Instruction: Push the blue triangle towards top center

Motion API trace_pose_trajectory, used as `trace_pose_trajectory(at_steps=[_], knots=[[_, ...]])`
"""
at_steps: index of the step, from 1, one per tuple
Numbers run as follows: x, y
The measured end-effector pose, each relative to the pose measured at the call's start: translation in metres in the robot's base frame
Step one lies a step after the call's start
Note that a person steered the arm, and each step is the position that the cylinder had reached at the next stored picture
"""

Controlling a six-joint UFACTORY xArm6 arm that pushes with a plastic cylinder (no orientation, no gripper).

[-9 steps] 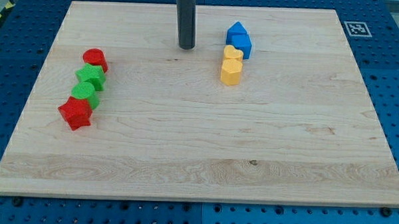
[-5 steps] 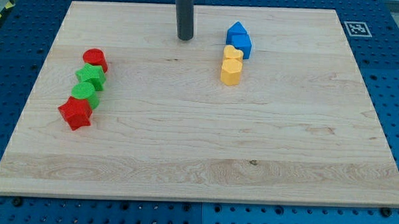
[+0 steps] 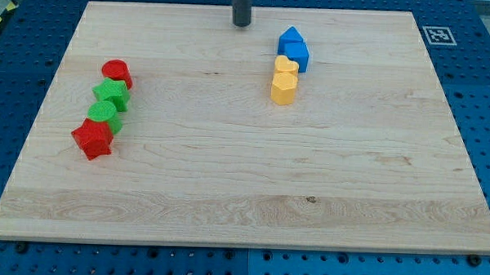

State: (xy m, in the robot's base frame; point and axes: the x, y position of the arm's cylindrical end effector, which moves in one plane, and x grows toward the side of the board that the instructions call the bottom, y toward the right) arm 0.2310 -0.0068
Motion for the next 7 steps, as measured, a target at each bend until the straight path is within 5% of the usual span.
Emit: trace_pose_trajectory(at_steps=[4, 7], knots=[[0.032, 0.131], [0.061, 0.135]])
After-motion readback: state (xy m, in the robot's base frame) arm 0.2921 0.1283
